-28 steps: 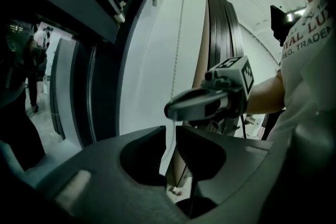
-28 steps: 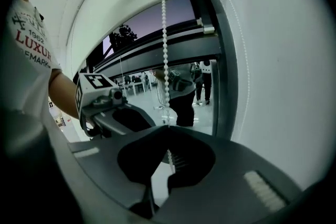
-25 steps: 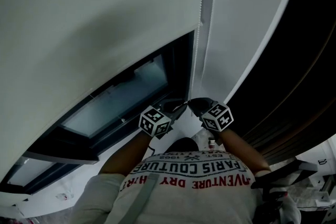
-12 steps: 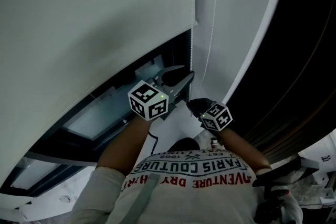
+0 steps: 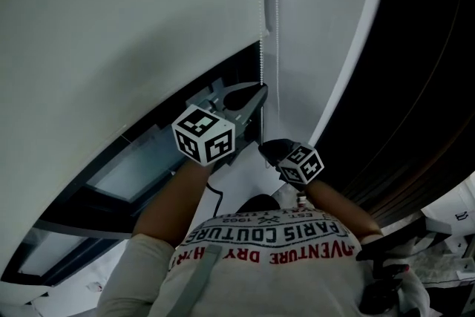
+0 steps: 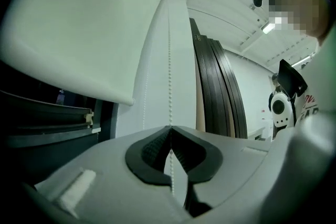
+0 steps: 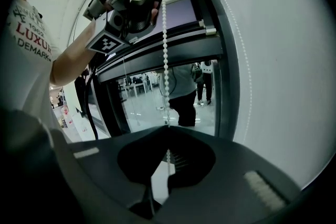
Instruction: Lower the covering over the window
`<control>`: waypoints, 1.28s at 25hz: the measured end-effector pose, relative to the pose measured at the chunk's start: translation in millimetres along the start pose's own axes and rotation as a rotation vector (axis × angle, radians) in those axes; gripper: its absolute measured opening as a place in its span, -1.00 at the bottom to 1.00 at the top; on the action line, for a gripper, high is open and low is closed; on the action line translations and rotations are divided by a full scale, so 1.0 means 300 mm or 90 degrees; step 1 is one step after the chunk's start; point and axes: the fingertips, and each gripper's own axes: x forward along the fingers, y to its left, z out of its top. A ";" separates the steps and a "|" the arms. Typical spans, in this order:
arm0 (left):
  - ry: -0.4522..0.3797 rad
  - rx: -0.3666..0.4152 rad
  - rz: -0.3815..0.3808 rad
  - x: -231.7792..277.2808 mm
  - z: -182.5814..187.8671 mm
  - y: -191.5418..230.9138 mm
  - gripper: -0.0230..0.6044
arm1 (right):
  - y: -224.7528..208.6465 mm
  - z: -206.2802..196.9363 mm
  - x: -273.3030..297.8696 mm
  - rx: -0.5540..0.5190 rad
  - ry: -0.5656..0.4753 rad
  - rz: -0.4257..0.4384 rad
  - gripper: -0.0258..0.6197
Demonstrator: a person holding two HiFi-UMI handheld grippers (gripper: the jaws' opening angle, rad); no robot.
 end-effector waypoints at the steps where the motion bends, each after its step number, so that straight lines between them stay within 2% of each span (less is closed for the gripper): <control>1: 0.003 0.001 0.000 -0.002 -0.001 0.003 -0.90 | 0.002 0.002 0.005 0.001 -0.001 0.001 -0.90; 4: 0.015 0.004 0.004 0.016 -0.005 0.016 -0.91 | -0.012 0.000 0.005 0.002 0.001 0.003 -0.90; 8: 0.059 0.015 0.006 0.087 -0.074 -0.013 -0.91 | -0.034 -0.075 -0.036 0.032 0.029 0.018 -0.90; 15: 0.093 -0.011 0.018 0.096 -0.180 0.006 -0.91 | -0.026 -0.190 -0.026 0.029 0.089 0.031 -0.90; 18: 0.089 -0.022 0.020 0.109 -0.222 0.013 -0.90 | -0.059 -0.235 -0.029 0.053 0.094 0.025 -0.90; 22: 0.091 -0.011 0.021 0.103 -0.246 0.025 -0.91 | -0.055 -0.239 -0.015 0.040 0.116 0.028 -0.90; 28: 0.135 -0.017 0.027 0.105 -0.372 0.027 -0.91 | -0.041 -0.355 -0.017 0.048 0.165 0.036 -0.90; 32: 0.182 -0.017 0.037 0.083 -0.490 0.045 -0.91 | -0.039 -0.423 -0.022 0.055 0.194 0.022 -0.90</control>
